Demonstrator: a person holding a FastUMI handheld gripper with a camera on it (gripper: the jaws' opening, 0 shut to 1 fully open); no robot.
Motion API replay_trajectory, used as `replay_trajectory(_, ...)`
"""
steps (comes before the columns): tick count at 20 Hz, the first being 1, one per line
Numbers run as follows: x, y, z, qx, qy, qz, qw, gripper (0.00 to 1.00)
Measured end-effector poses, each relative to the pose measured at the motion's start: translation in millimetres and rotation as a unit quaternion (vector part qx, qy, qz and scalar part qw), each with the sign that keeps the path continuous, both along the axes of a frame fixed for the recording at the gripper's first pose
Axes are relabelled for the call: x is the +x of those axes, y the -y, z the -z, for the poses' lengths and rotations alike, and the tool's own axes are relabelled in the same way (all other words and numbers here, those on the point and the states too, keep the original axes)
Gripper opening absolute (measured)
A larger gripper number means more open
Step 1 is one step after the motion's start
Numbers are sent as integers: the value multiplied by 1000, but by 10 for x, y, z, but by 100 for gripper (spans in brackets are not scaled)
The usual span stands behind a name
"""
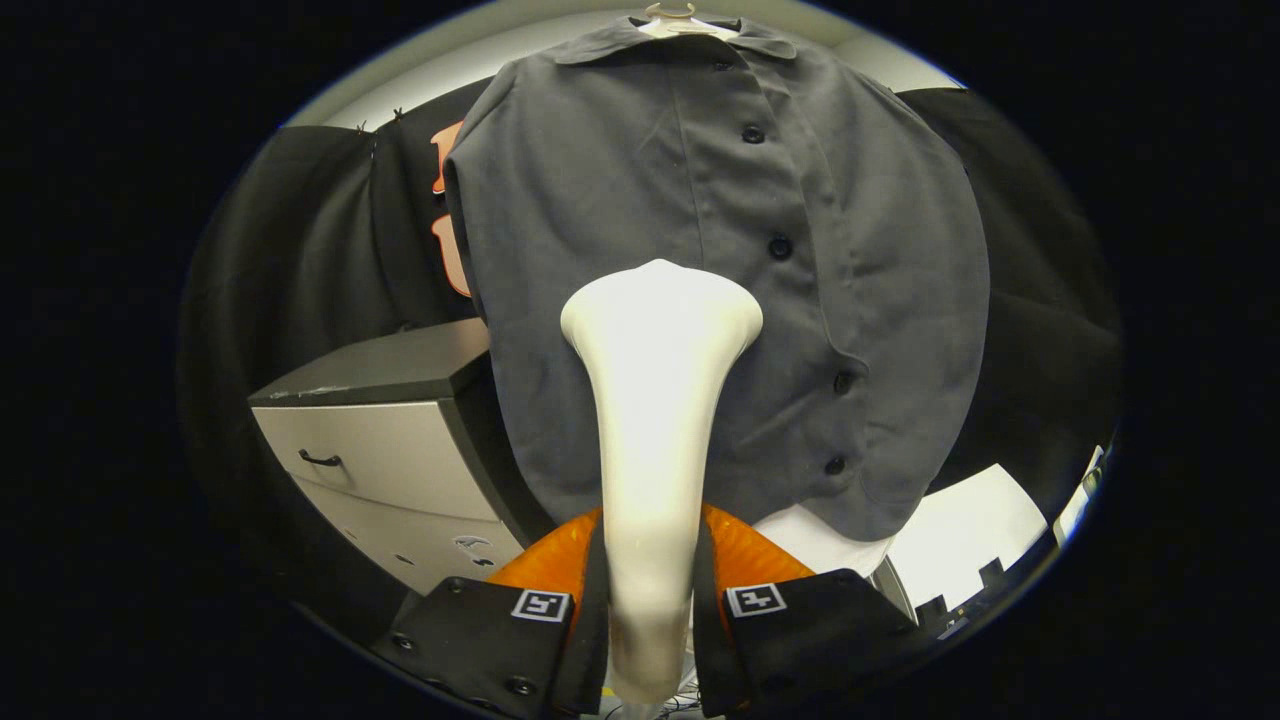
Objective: Iron the clothes twice with a garment steamer, once on the left side and once on the right side.
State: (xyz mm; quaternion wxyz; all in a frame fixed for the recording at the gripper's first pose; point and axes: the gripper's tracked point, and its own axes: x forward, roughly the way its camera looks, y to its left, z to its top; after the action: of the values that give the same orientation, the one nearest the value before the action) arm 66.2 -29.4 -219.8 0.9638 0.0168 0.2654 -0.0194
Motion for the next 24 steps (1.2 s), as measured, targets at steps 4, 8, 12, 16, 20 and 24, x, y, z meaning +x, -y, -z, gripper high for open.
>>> replay_trajectory(4,-75,20,224,-1,-17,3,1000,43)
replay_trajectory(8,-138,44,424,-3,-35,5,999,43)
replay_trajectory(12,-181,53,532,-3,-47,9,999,43)
replay_trajectory(16,-227,48,558,-2,-50,9,999,43)
replay_trajectory(20,-320,42,556,-9,-45,6,999,43)
replay_trajectory(24,-439,-6,315,-1,-21,3,1000,43)
